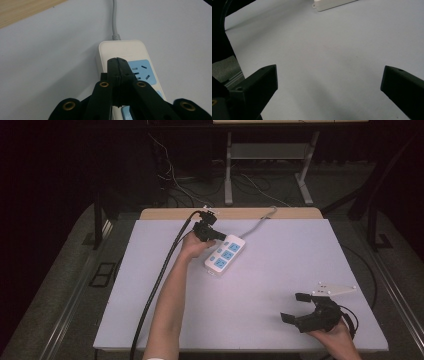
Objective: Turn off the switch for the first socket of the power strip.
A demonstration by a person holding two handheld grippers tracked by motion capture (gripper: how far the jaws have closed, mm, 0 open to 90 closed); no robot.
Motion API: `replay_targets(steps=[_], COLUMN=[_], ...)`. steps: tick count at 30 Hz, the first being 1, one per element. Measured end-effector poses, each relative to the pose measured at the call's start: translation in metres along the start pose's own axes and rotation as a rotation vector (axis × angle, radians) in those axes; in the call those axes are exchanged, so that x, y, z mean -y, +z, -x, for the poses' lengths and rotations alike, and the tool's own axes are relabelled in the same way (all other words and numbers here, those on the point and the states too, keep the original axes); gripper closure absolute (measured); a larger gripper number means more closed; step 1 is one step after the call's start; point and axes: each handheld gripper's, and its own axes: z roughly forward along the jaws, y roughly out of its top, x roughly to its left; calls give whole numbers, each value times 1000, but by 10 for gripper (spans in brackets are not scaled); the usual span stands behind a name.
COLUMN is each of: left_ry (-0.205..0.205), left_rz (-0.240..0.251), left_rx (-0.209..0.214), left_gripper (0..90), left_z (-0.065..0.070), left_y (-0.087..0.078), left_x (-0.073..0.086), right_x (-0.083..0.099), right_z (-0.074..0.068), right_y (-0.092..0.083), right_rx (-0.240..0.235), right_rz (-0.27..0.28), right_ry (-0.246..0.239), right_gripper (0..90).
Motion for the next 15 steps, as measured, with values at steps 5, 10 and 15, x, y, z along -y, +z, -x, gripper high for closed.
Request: replay_targets(steps=[5, 10, 15], left_ry=[-5, -1, -6], left_rz=[-6, 1, -2], left_rx=[3, 15, 13], left_gripper=[893, 895, 896], left_z=[0, 2, 4], left_y=[7, 11, 12], left_x=[2, 5, 5], right_x=[0, 0, 0], right_z=[0, 1, 1], right_y=[0, -1, 0], right_rx=[1, 6, 8], right_rz=[-2, -1, -5], right_ry=[3, 2, 3], right_gripper=[8, 8, 8])
